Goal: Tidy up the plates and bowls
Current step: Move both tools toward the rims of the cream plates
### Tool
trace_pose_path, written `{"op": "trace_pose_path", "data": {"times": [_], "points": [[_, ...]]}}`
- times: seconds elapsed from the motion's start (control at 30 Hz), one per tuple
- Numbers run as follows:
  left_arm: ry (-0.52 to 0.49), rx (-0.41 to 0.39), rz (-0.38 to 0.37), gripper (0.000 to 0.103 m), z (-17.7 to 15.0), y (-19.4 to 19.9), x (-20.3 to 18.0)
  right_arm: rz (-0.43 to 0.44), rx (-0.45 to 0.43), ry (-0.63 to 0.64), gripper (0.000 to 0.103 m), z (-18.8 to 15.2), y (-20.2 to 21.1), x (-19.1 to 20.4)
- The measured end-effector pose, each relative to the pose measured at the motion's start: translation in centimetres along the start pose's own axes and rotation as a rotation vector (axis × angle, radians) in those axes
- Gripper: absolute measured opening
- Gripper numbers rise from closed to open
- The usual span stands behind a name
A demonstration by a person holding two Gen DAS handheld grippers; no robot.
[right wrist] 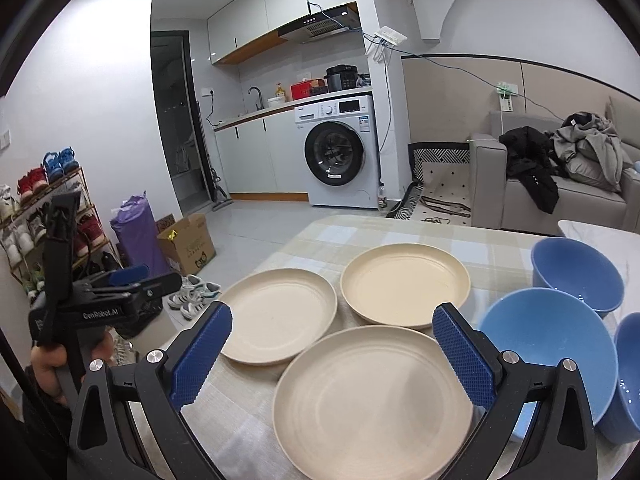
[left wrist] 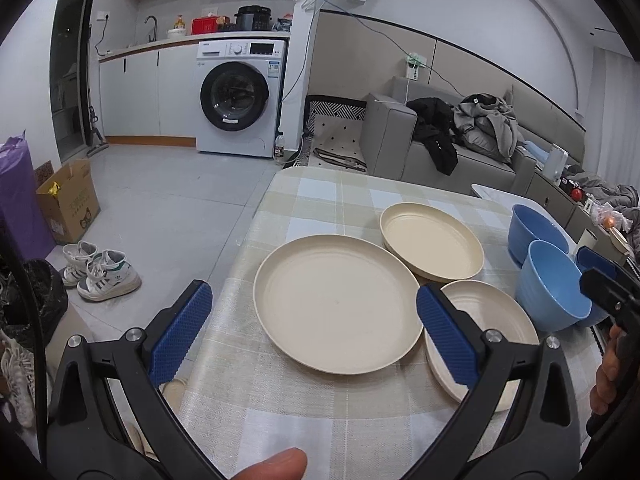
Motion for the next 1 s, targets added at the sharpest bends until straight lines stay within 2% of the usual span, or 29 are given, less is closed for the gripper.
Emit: {"op": "trace_pose_path", "data": {"times": [0.17, 0.23, 0.33, 0.5, 0.7, 0.73, 0.8, 1.0], "points": [[0.031, 0.024, 0.003, 0.102, 0.8, -1.1, 0.8, 0.045, 0.025, -0.015, 0.103, 1.2, -1.2, 0.6], [0.02, 0.049, -0.001, 0.102, 1.1, -2.0, 0.9, 0.043, 0.046, -0.003, 0.103, 1.7, -2.4, 0.8], [-0.004, 0.059, 0.032, 0.102, 1.5, -3.6, 0.8, 0.047, 0.076, -0.005, 0.102, 2.2, -4.3, 0.9], [0.027, 0.094, 0.026, 0.102, 1.8, -6.1, 2.0, 0.042, 0.127, -0.017, 0.098, 1.9, -7.3, 0.7], [0.056, 0.159, 0.034, 0.102, 0.7, -10.2, 3.6, 0.053, 0.204, 0.006, 0.097, 2.2, -11.5, 0.9], [0.061, 0.172, 0.042, 0.102, 0.5, -11.0, 3.9, 0.06, 0.217, 0.002, 0.096, 2.0, -12.3, 0.8], [0.074, 0.188, 0.055, 0.102, -0.1, -12.0, 4.3, 0.083, 0.254, -0.012, 0.087, 1.7, -13.9, 0.7], [0.113, 0.233, 0.061, 0.101, -1.4, -14.9, 5.5, 0.071, 0.331, -0.007, 0.086, 0.2, -17.9, 0.4]]}}
Point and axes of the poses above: each gripper's, at about its wrist camera, not at the fingertips, and y roughly against the way its jaws point, x to its left, z to its top, the point moved 2 cm from there along -y, roughly the way its jaws point, and after that the axes turned 2 degrees about -y, right-handed, at the moved point
